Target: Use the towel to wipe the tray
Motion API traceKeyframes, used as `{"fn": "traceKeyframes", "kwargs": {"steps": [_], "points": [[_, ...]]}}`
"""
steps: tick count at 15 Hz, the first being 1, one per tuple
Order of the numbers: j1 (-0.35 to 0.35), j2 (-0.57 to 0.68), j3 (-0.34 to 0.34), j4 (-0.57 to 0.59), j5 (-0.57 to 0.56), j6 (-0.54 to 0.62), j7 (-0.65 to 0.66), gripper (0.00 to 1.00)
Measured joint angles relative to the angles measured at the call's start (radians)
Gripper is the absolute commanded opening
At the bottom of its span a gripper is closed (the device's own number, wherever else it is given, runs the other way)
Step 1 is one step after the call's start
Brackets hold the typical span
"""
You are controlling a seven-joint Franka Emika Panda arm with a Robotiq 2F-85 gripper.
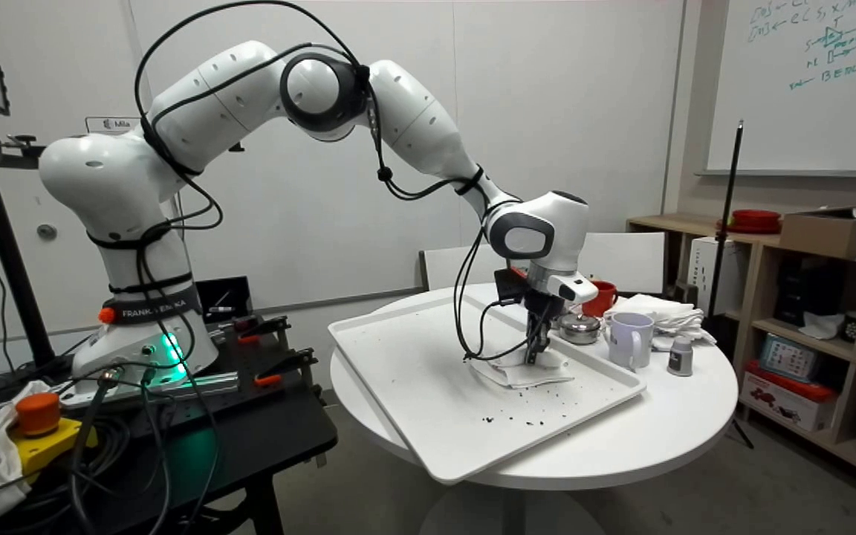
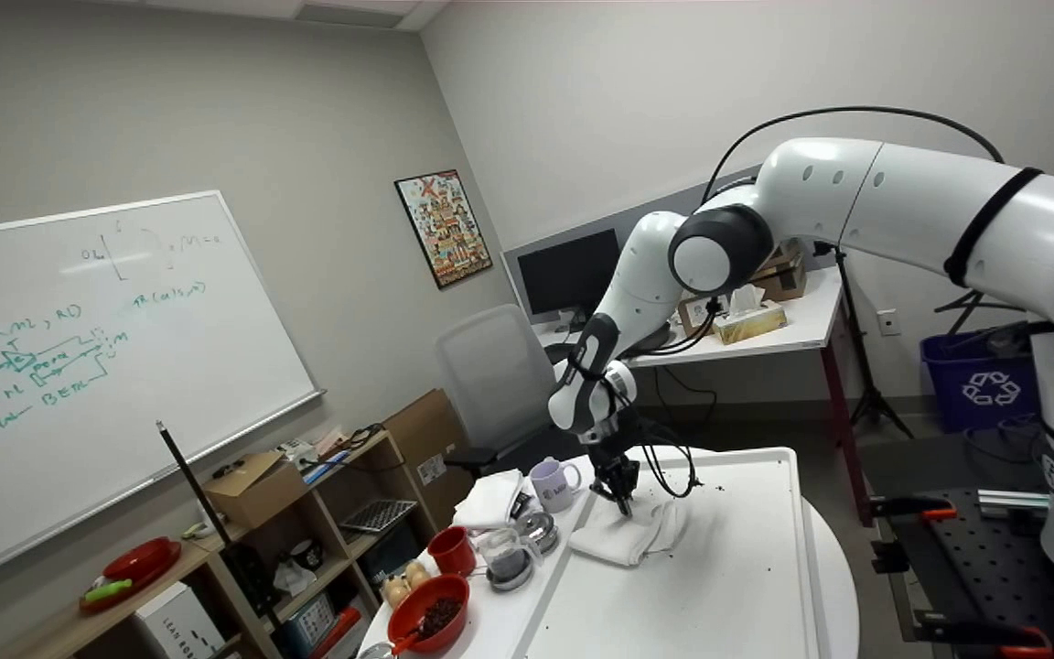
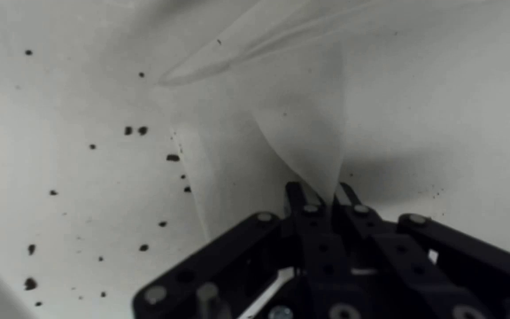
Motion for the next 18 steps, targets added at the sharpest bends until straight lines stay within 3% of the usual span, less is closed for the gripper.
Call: {"fn": "traceKeyframes", "kwargs": {"steps": [5,11,18], "points": [[-0.066,0.0,-0.009,0.021,0.047,0.007,0.03,0.07],[-0.059,-0.014,0.005,0.022,0.066,0.095,0.039,0.06],[-0.05,-0.213,0.117,-0.197,0.102,0.322,-0.073,0.06]]}}
